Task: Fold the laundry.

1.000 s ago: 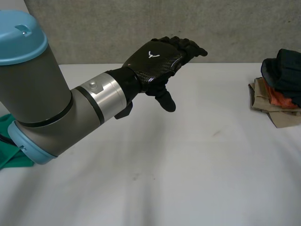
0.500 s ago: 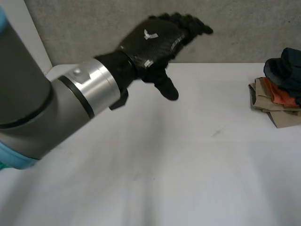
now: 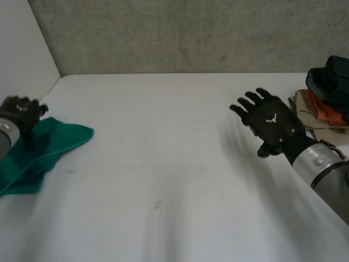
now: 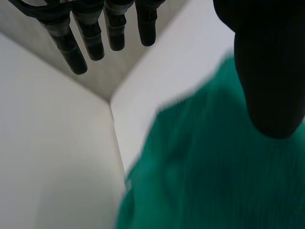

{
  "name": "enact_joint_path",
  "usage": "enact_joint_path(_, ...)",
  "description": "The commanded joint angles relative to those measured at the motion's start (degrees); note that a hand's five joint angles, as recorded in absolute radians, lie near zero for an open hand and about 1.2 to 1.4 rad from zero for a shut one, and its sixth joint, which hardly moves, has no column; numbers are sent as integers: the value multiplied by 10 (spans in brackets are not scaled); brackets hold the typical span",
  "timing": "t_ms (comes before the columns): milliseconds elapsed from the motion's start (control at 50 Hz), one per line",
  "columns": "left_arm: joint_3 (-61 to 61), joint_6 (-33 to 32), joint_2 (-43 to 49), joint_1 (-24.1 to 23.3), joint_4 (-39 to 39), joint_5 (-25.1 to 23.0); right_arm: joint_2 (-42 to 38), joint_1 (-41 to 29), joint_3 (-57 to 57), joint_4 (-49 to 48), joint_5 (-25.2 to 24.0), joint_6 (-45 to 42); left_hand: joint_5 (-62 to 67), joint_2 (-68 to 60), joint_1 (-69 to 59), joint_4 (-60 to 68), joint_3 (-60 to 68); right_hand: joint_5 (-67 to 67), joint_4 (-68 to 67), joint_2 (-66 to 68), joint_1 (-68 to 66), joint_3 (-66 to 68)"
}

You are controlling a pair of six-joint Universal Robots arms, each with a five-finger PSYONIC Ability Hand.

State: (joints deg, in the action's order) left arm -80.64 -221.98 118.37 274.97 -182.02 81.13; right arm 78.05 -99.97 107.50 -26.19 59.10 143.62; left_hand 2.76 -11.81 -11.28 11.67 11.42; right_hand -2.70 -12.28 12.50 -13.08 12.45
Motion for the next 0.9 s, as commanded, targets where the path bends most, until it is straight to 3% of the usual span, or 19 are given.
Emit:
enact_joint_path(20,22,-15,105,29,-61,-8,-12,7,20,1,1,-4,156,-165,-170,166,169,27,23,-25,31,-25)
enact_joint_path(40,23,-14,107,29,-67,-8,-12,7,21,1,1,-4,253,-262,-268,264,266,27,23,-25,31,-25)
enact_joint_path(60,27,-10,109,27,-81,-9,-12,7,24,0,1,-4,510,-520,-525,521,524,27,23,-25,31,-25)
enact_joint_path(80,28,-7,108,24,-89,-9,-12,7,25,0,1,-4,664,-674,-679,675,678,27,23,-25,31,-25)
enact_joint_path(140,28,15,98,5,-100,-6,-5,12,32,0,3,-3,672,-682,-687,683,686,27,23,-25,31,-25)
enact_joint_path(200,21,68,38,-46,-101,-6,6,16,36,1,22,-3,672,-682,-687,683,686,27,23,-25,31,-25)
enact_joint_path(300,7,186,-56,-153,-105,-9,26,27,36,1,58,2,672,-682,-687,683,686,27,23,-25,31,-25)
enact_joint_path(360,5,220,-77,-205,-104,-13,33,33,33,0,75,3,672,-682,-687,683,686,27,23,-25,31,-25)
enact_joint_path(380,4,237,-82,-242,-104,-19,35,34,33,0,78,3,672,-682,-687,683,686,27,23,-25,31,-25)
enact_joint_path(540,13,245,-25,-395,-106,-47,38,41,32,1,91,22,672,-682,-687,683,686,27,23,-25,31,-25)
enact_joint_path(600,32,231,30,-421,-102,-40,36,44,33,2,90,36,672,-682,-687,683,686,27,23,-25,31,-25)
enact_joint_path(700,44,170,63,-422,-100,-9,28,43,27,27,88,64,672,-682,-687,683,686,27,23,-25,31,-25)
enact_joint_path(760,37,132,59,-418,-99,17,4,40,11,65,81,90,672,-682,-687,683,686,27,23,-25,31,-25)
enact_joint_path(900,12,139,0,-420,-82,25,-79,29,-83,145,79,160,672,-682,-687,683,686,27,23,-25,31,-25)
